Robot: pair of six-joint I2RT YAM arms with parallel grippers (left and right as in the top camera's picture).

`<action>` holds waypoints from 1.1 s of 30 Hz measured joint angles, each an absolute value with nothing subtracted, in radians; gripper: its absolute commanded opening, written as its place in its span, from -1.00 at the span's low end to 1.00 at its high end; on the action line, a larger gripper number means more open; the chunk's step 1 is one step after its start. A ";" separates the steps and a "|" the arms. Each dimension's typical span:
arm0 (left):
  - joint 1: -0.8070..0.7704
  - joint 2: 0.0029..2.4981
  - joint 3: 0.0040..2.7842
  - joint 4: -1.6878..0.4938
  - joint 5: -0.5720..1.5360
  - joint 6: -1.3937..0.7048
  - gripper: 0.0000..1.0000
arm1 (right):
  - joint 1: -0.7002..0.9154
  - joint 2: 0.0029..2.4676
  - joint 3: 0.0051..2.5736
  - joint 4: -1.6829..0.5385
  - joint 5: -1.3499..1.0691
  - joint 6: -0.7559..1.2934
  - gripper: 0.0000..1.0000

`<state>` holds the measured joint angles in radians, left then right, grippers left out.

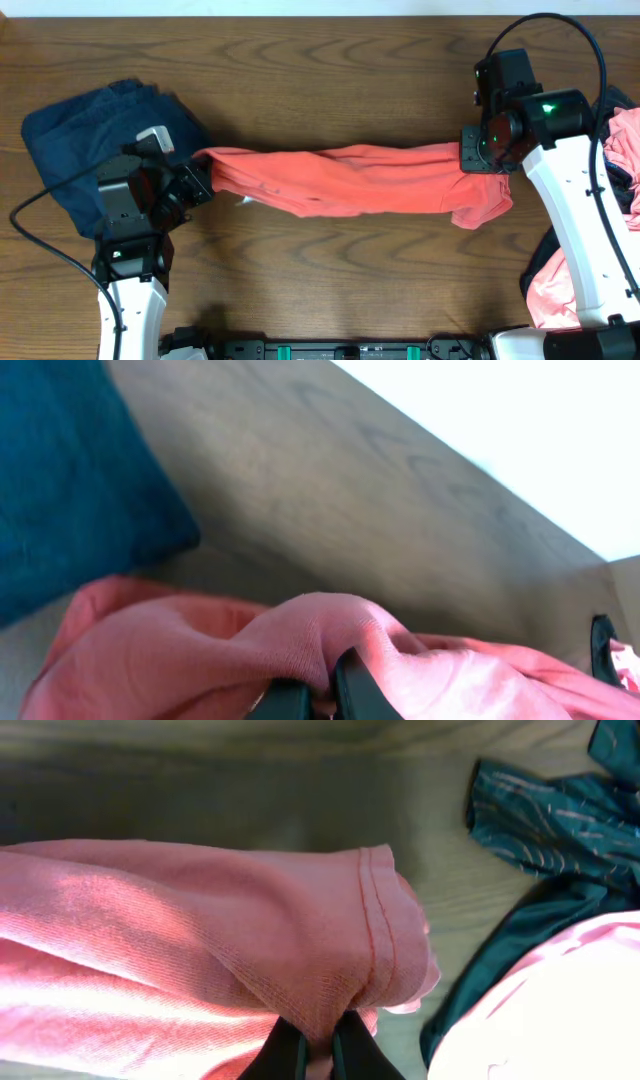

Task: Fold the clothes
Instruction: 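Stretch the coral shirt between both grippers, pulling right end rightward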

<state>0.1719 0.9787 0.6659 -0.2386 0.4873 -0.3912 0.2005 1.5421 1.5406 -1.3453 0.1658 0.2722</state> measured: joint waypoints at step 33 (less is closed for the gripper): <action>0.172 1.019 0.666 -0.289 0.411 -0.357 -0.88 | 0.200 1.544 0.855 -0.558 0.077 0.258 -0.41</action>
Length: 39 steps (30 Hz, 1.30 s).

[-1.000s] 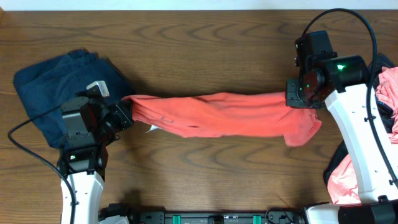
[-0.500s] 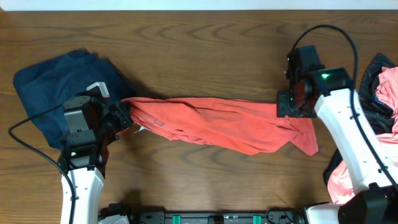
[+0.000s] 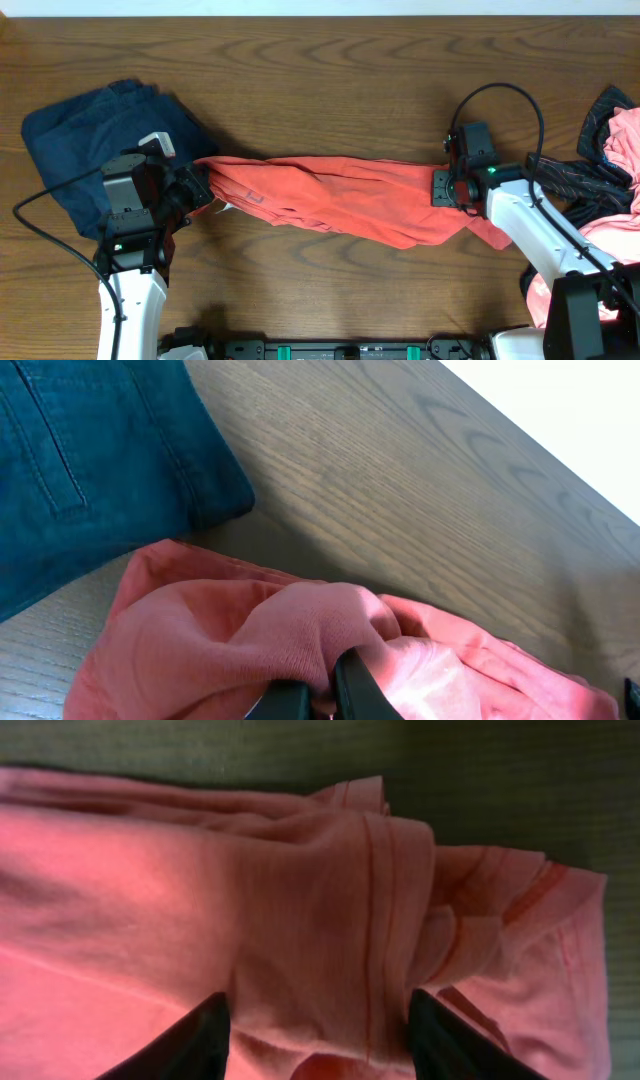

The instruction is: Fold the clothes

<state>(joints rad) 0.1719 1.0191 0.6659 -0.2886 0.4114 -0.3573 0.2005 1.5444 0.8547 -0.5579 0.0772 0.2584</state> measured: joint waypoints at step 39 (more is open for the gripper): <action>-0.010 1.317 0.664 0.271 0.300 -0.204 0.96 | -0.076 1.718 1.482 -0.350 0.170 0.307 0.87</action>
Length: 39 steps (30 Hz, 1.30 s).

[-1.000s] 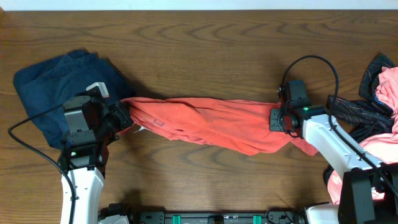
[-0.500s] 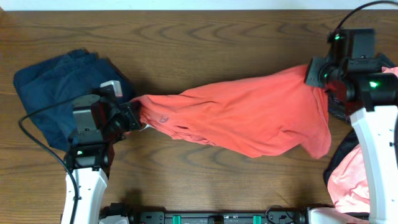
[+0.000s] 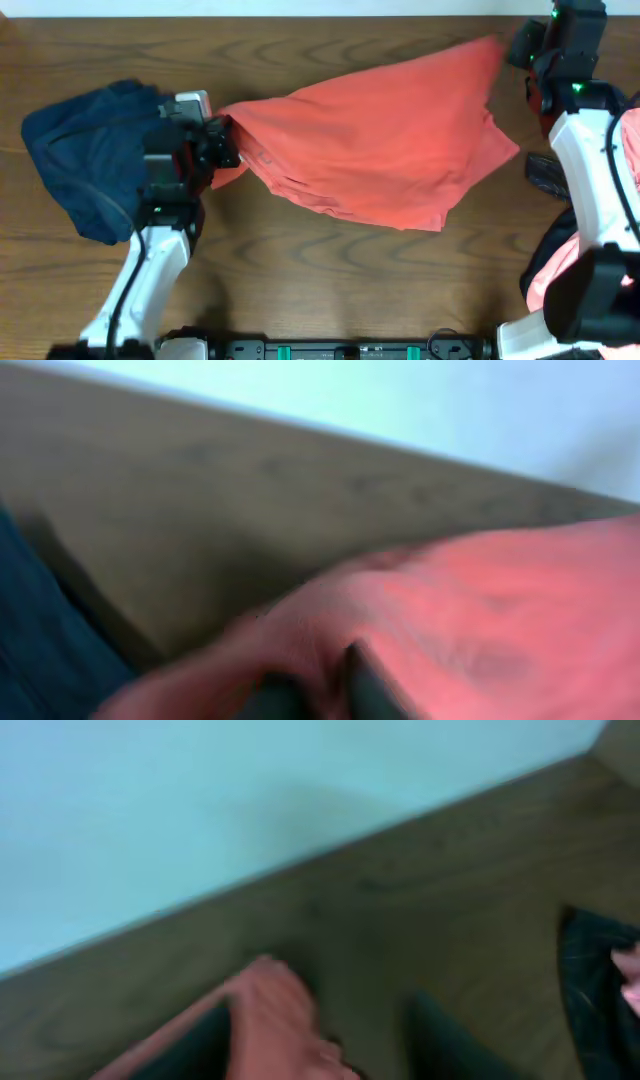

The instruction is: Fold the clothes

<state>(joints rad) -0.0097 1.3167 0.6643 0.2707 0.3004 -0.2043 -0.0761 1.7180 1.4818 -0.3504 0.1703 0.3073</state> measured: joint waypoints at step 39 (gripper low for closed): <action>-0.500 1.675 0.728 0.011 0.527 -0.613 0.40 | -0.086 1.732 1.476 -1.198 -0.088 0.120 0.98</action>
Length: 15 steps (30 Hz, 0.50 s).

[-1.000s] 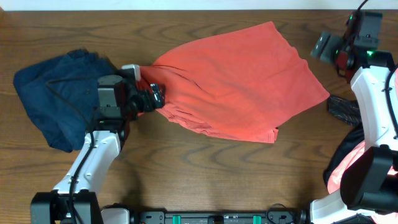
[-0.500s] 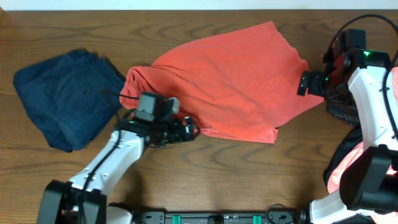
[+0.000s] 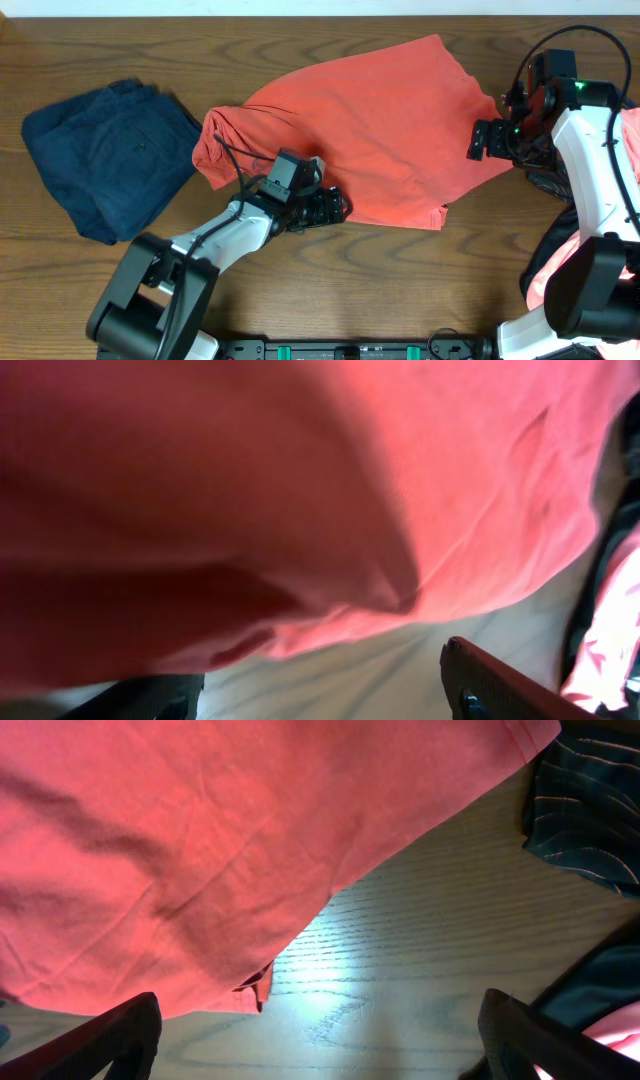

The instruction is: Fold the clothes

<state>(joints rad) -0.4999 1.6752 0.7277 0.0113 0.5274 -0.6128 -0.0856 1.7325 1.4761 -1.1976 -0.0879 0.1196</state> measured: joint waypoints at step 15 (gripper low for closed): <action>-0.493 1.720 0.739 -0.076 0.521 -0.619 -0.88 | -0.086 1.732 1.476 -1.200 -0.090 0.117 0.99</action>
<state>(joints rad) -0.4927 1.7203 0.7387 -0.0765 0.5205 -0.6186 -0.0856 1.7325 1.4761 -1.1999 -0.0902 0.1173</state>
